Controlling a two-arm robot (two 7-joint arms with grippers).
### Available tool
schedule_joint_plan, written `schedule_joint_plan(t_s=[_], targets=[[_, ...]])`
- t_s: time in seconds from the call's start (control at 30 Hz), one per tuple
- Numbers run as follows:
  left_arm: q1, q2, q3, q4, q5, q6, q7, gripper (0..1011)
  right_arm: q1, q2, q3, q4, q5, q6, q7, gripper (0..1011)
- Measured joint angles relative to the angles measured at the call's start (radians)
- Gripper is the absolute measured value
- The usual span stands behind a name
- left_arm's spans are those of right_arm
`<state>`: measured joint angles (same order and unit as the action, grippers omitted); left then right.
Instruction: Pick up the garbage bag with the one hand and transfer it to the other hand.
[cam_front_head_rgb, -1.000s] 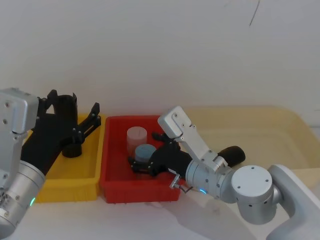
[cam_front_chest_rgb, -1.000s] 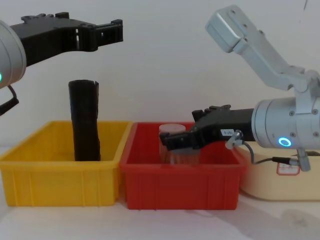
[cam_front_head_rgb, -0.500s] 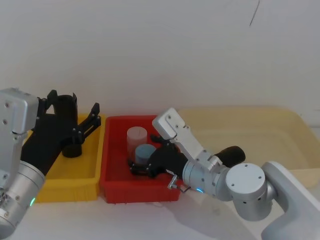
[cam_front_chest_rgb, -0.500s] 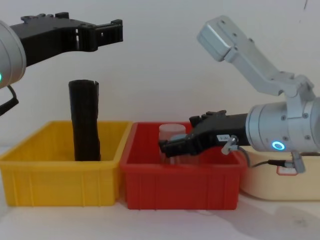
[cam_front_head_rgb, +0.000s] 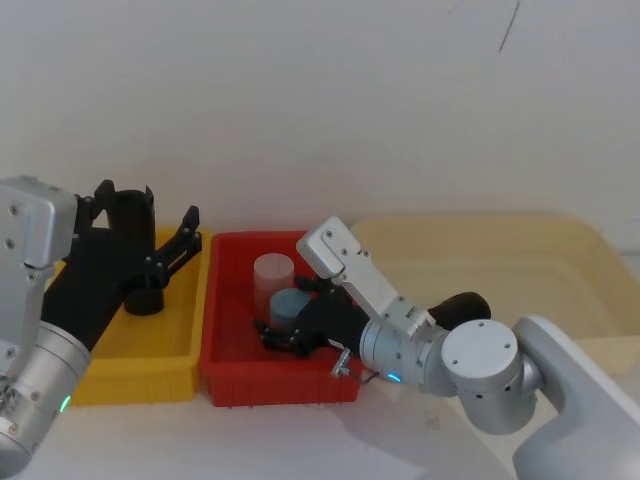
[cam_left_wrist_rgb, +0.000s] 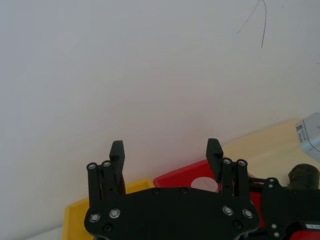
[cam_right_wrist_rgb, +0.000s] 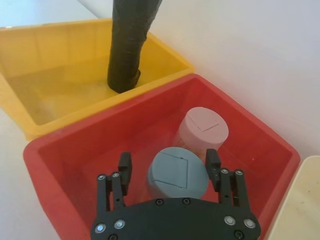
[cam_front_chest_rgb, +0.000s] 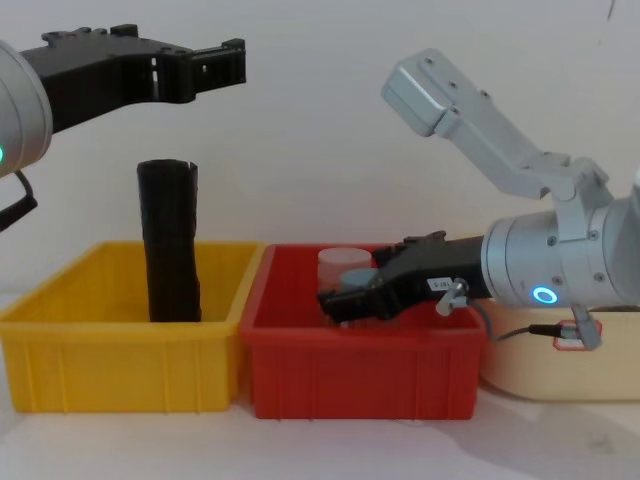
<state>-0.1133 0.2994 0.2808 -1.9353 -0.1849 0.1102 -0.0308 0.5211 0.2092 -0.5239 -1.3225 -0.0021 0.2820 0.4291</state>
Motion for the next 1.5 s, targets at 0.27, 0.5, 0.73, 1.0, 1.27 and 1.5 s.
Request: schedule_joint_plan(t_s=[0.27,0.5,0.73,1.0,1.27,1.5], targets=[[0.0,0.0,0.0,0.0,0.0,0.0,0.0,1002,0.009,-0.005,0.001,0.015,-0.002,0.007,-0.001,717],[0.0,0.0,0.0,0.0,0.0,0.0,0.0,1002,0.013,-0.007,0.004,0.021,-0.003,0.01,-0.001,683],[0.0,0.0,0.0,0.0,0.0,0.0,0.0,1001,0.013,-0.004,0.008,0.017,-0.002,0.015,-0.001,683],[0.0,0.0,0.0,0.0,0.0,0.0,0.0,1002,0.005,0.001,0.02,-0.012,0.017,0.02,0.003,683],[0.0,0.0,0.0,0.0,0.0,0.0,0.0,1001,0.0,0.004,0.053,-0.064,0.058,0.035,0.008,683],[0.0,0.0,0.0,0.0,0.0,0.0,0.0,1002,0.007,0.0,0.096,-0.099,0.102,0.051,0.006,683]])
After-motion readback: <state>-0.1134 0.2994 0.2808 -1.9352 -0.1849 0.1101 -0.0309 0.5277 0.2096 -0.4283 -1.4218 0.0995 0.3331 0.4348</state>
